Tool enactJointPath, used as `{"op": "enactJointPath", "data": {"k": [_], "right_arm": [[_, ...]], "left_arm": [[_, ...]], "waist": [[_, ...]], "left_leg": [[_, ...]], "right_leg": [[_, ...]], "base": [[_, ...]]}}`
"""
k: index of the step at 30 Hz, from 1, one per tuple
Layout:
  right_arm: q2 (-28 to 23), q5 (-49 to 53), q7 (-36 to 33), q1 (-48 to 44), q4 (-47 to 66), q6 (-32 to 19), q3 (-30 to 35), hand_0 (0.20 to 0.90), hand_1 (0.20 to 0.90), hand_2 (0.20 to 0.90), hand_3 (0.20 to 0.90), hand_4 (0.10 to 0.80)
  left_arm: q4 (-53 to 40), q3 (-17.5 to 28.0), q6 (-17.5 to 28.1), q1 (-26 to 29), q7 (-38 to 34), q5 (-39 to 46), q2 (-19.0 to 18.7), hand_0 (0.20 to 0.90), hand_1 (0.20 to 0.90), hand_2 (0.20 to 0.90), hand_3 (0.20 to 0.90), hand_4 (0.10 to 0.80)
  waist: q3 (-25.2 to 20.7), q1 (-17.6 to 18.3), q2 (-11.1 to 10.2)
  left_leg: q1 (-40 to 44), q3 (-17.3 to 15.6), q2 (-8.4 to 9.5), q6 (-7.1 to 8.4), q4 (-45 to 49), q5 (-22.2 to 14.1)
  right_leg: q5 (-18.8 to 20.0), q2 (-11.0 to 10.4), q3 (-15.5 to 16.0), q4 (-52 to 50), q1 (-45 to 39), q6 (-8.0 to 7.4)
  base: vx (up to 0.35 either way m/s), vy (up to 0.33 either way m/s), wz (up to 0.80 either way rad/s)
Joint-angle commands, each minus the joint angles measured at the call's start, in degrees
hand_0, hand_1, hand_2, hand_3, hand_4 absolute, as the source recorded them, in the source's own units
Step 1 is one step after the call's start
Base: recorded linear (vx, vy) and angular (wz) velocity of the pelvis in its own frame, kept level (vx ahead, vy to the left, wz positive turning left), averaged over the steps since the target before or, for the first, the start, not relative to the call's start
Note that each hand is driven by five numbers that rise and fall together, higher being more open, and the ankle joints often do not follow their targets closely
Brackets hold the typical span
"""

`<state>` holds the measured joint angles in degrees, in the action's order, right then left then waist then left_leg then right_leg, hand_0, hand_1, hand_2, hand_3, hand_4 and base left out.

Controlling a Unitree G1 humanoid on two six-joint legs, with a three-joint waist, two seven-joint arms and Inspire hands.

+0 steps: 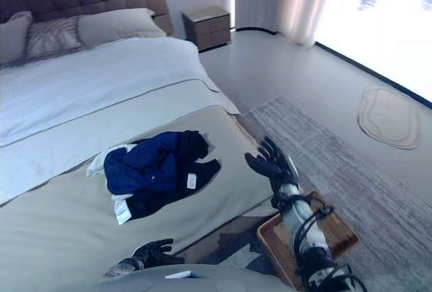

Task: Pick up the clothes from the bed and place them into the basket

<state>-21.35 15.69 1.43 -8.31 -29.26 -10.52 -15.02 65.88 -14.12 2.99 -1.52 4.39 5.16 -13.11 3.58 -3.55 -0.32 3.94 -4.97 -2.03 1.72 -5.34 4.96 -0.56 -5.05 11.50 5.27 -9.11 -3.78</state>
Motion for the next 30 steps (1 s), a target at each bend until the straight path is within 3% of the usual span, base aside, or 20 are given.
{"op": "enactJointPath", "data": {"k": [1,3,7,10,21,24,30], "right_arm": [[-3.21,-15.51,-6.31,-12.33,7.17,-2.77,0.77,0.900,0.900,0.900,0.900,0.800],[-4.31,-18.65,-7.50,-14.91,7.24,-1.20,-0.60,0.900,0.900,0.900,0.900,0.800],[-6.63,-29.35,-15.17,-28.98,3.42,4.06,-6.70,0.900,0.900,0.900,0.900,0.800],[-8.61,-32.17,-16.46,-37.27,-0.90,7.72,-9.81,0.900,0.900,0.900,0.900,0.800],[-8.89,-30.83,-21.67,-58.92,-21.37,15.12,-17.04,0.900,0.900,0.900,0.900,0.800],[-8.82,-31.91,-20.81,-62.44,-24.97,18.46,-18.24,0.900,0.900,0.900,0.900,0.800],[-8.12,-32.19,-13.72,-68.36,-35.99,30.14,-21.68,0.900,0.900,0.900,0.900,0.800]], "left_arm": [[2.75,-4.49,0.45,0.28,-1.20,0.07,-0.59,0.900,0.900,0.900,0.900,0.800],[2.54,-4.70,0.56,0.88,-1.15,-0.09,-1.06,0.900,0.900,0.900,0.900,0.800],[1.73,-4.98,0.58,4.89,-1.25,1.66,-4.52,0.900,0.900,0.900,0.900,0.800],[1.28,-4.37,-0.12,7.04,-0.75,3.12,-7.06,0.900,0.900,0.900,0.900,0.800],[-0.04,-3.45,2.58,10.25,1.19,7.81,-11.46,0.900,0.900,0.900,0.900,0.800],[-0.75,-3.15,3.91,10.41,1.85,9.57,-11.49,0.900,0.900,0.900,0.900,0.800],[-3.02,-2.81,6.47,10.32,2.72,11.86,-11.75,0.900,0.900,0.900,0.900,0.800]], "waist": [[5.27,-3.78,-1.90],[6.31,-4.80,-2.05],[12.33,-9.78,-3.20],[14.73,-12.81,-4.05],[20.37,-22.82,-5.66],[21.73,-24.26,-5.29],[24.34,-27.11,-4.76]], "left_leg": [[0.15,6.25,4.34,-4.54,2.56,-6.62],[-1.34,7.33,4.52,-4.72,3.83,-6.59],[-7.00,11.00,5.46,-5.46,7.17,-5.77],[-10.96,12.35,6.04,-5.50,9.18,-5.43],[-21.39,17.73,6.71,-4.78,11.83,-5.50],[-23.52,18.61,6.67,-4.70,12.12,-4.90],[-26.12,19.18,5.88,-4.14,12.02,-3.75]], "right_leg": [[-2.03,-0.67,2.28,-8.54,4.46,1.20],[-2.27,-1.21,2.94,-10.10,5.51,1.09],[-0.20,-3.70,5.37,-16.13,9.05,-0.40],[0.86,-5.02,6.83,-17.70,10.17,-0.84],[0.92,-7.54,13.02,-22.25,15.05,-2.08],[0.36,-7.94,14.18,-24.38,17.48,-2.21],[0.02,-9.09,18.22,-25.30,20.32,-2.64]], "base": [[-0.059,0.097,0.58],[-0.067,0.068,0.48],[-0.130,0.027,0.60],[-0.089,0.022,0.55],[-0.032,0.014,0.36],[-0.031,0.059,0.28],[-0.038,0.033,0.15]]}}
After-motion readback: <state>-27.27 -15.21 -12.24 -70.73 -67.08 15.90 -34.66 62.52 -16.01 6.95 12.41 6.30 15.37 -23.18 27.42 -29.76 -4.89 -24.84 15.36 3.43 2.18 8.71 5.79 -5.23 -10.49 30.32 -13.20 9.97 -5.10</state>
